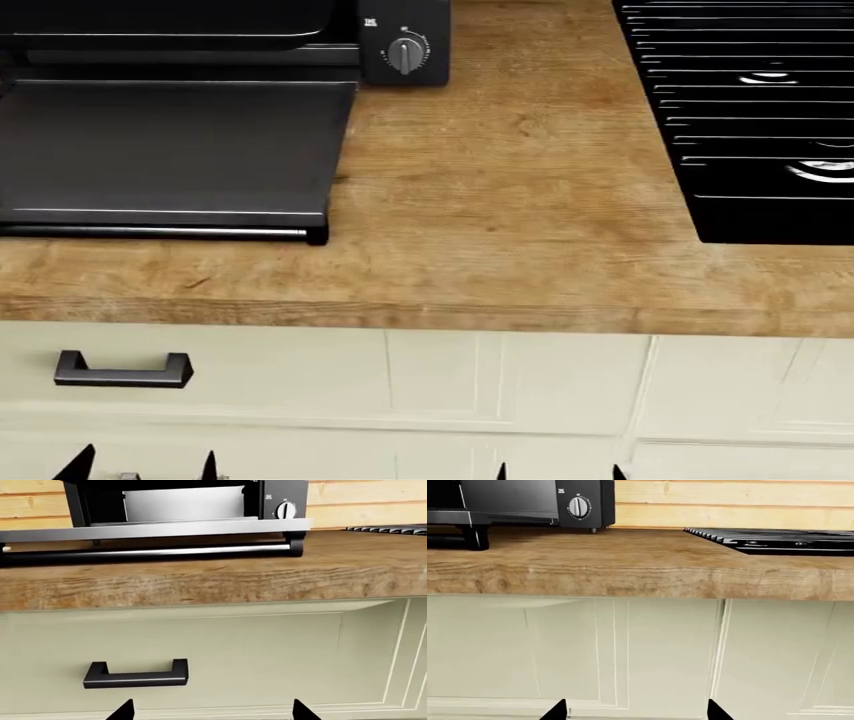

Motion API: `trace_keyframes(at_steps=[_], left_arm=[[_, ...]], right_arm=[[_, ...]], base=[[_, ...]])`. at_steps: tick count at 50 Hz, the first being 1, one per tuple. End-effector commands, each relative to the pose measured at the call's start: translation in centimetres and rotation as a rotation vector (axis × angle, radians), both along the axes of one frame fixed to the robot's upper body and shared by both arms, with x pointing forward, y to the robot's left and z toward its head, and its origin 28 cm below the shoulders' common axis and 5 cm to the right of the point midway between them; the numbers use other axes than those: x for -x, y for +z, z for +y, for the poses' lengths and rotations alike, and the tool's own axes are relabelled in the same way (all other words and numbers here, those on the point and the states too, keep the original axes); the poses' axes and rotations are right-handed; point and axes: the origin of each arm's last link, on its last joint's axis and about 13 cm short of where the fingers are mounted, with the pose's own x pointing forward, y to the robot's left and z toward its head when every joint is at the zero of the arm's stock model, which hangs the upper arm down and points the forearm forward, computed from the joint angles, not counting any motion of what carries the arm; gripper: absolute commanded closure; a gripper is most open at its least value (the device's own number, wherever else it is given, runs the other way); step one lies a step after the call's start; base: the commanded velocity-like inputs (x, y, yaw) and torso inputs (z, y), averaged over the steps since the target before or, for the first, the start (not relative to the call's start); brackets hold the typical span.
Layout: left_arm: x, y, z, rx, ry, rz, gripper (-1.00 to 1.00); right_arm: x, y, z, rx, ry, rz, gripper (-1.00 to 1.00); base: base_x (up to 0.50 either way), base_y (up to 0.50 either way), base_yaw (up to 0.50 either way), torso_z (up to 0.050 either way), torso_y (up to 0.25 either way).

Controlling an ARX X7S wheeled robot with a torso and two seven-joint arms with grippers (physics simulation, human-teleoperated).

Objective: Place the baguette on the tray of the toaster oven.

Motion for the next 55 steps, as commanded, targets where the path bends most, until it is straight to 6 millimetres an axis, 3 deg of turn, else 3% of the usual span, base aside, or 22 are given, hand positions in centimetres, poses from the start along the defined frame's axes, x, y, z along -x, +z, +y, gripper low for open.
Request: trace_keyframes(at_steps=[1, 55], left_arm=[[-0.02, -0.03, 0.16, -0.01, 0.001, 0.0, -1.0], [-0.02, 0.01, 0.11, -0.02, 0.01, -0.009, -1.0]], right_arm=[[0.03, 0.1, 0.13, 0.0, 0.01, -0.009, -1.0], [0.05, 0.15, 0.13, 0.032, 0.01, -0.019, -1.0]], base=[[0.0, 0.5, 0.0, 0.0, 0.0], [0.04, 0.41, 0.0, 0.0, 0.0]])
